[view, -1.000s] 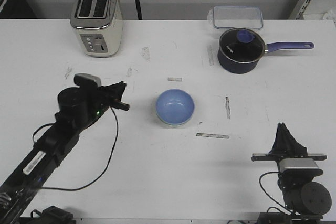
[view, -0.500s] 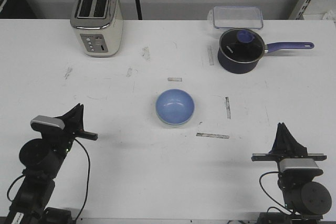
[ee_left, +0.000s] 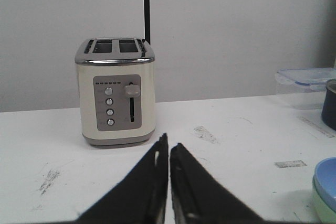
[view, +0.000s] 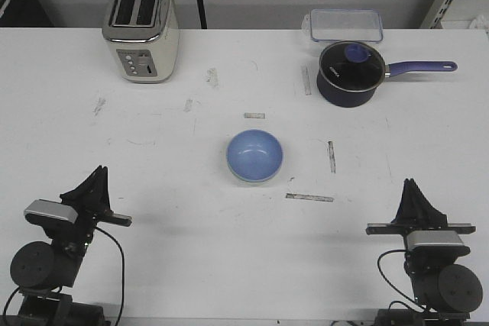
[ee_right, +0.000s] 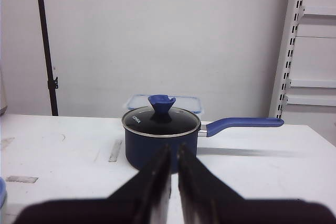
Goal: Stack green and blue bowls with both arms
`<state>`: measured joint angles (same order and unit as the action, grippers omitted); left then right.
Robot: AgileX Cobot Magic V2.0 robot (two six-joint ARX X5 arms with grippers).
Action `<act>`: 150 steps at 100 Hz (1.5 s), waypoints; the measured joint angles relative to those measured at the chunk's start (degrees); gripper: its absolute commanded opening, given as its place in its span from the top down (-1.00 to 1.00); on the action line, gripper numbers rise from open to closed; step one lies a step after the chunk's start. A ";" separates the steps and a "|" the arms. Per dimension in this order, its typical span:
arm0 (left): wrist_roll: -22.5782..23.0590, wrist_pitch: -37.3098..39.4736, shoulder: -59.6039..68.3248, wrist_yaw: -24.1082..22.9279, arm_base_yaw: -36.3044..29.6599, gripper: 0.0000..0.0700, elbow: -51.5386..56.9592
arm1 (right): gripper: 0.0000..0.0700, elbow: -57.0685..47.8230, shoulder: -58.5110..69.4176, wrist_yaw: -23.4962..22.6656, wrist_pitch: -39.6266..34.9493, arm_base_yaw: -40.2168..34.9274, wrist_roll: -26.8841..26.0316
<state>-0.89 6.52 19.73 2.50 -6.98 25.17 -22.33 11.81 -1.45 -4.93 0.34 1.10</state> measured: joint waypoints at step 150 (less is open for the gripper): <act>1.95 -2.12 -19.45 -2.62 7.23 0.99 -23.21 | 0.96 0.00 -0.02 0.00 -0.02 0.00 0.00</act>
<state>1.06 4.40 0.27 -0.12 0.25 1.96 -22.33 11.79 -1.45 -4.95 0.34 1.10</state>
